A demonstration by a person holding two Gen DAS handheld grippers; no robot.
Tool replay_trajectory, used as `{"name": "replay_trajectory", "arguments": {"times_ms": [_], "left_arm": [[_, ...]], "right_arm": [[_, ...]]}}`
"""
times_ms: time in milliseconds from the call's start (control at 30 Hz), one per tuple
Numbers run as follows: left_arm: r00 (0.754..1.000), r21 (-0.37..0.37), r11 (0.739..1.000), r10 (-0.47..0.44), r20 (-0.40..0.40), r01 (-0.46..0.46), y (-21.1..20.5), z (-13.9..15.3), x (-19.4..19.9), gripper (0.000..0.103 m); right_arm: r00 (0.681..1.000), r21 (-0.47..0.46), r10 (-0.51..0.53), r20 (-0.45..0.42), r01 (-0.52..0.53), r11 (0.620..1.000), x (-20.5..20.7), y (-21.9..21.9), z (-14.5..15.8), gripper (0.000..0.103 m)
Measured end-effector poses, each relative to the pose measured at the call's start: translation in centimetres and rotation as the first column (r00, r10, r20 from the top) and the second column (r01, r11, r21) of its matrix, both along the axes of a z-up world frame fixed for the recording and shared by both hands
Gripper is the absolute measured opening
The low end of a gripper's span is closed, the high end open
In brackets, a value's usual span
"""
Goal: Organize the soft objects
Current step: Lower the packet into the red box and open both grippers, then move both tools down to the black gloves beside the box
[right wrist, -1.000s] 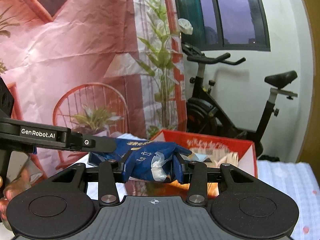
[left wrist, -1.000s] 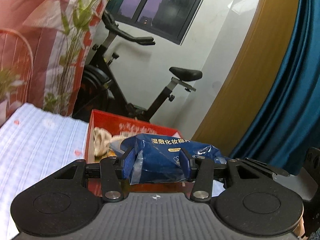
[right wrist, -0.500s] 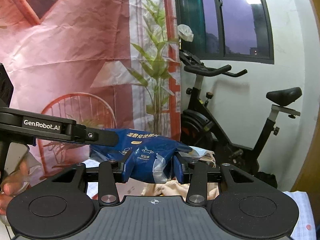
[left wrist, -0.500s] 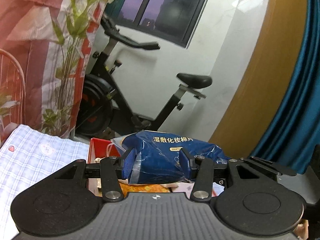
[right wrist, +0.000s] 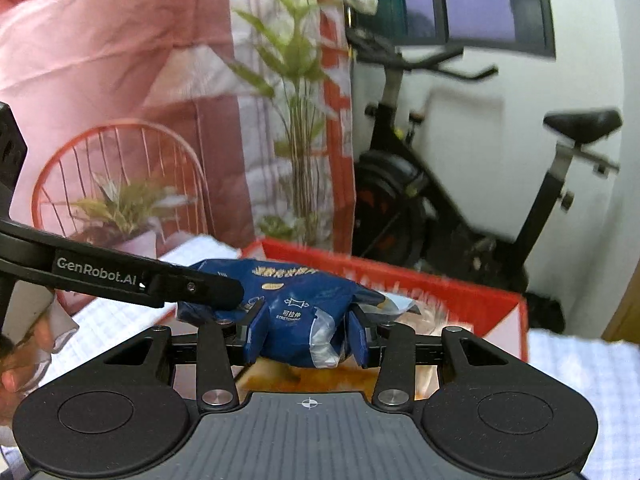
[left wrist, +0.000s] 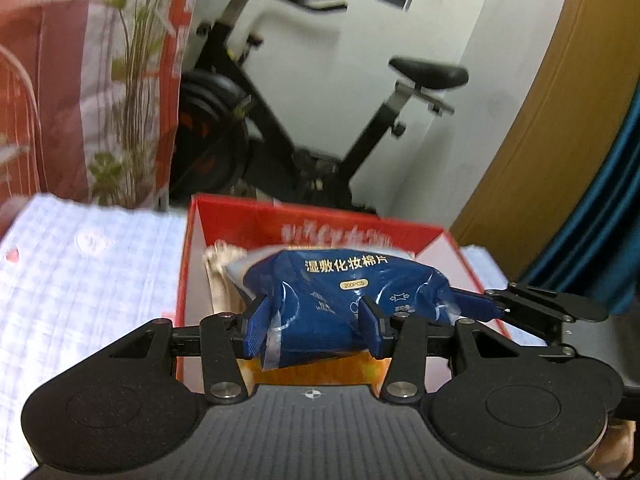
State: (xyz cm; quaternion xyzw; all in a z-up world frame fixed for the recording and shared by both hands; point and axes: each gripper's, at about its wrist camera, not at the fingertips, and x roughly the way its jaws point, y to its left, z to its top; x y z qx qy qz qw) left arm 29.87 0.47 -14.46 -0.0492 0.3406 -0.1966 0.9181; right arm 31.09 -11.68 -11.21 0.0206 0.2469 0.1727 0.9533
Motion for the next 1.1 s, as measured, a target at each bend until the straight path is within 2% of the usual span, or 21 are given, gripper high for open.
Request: {"name": "replay_trajectory", "arguments": {"times_ms": [133, 267, 567, 733, 933, 1100], "left_arm": [[0.999, 0.029, 0.999, -0.021, -0.048, 0.022, -0.3, -1.0, 0.2, 0.05], [0.996, 0.06, 0.998, -0.027, -0.081, 0.032, -0.4, -1.6, 0.1, 0.05], [0.992, 0.114, 0.993, -0.001, -0.123, 0.015, 0.2, -2.0, -0.8, 0.052], [0.996, 0.136, 0.991, 0.005, -0.094, 0.008, 0.6, -1.0, -1.8, 0.055], [1.0, 0.131, 0.991, 0.024, -0.019, -0.021, 1.2, 0.6, -4.1, 0.057], [0.999, 0.131, 0.991, 0.016, 0.042, -0.021, 1.4, 1.7, -7.6, 0.057]], "right_arm": [[0.993, 0.003, -0.002, -0.116, 0.002, 1.0, 1.0, -0.1, -2.4, 0.042], [0.976, 0.046, -0.018, -0.216, 0.028, 0.999, 1.5, -0.5, -4.2, 0.042], [0.949, 0.087, -0.005, -0.315, 0.034, 0.996, 1.3, -0.4, -5.1, 0.043], [0.951, 0.047, -0.009, -0.309, 0.025, 0.999, 0.0, -0.5, -4.4, 0.049], [0.969, -0.002, -0.064, -0.237, 0.065, 0.998, -2.2, -1.0, -2.6, 0.051], [0.984, -0.014, -0.082, -0.161, 0.081, 0.997, -5.3, -1.2, -1.2, 0.051]]}}
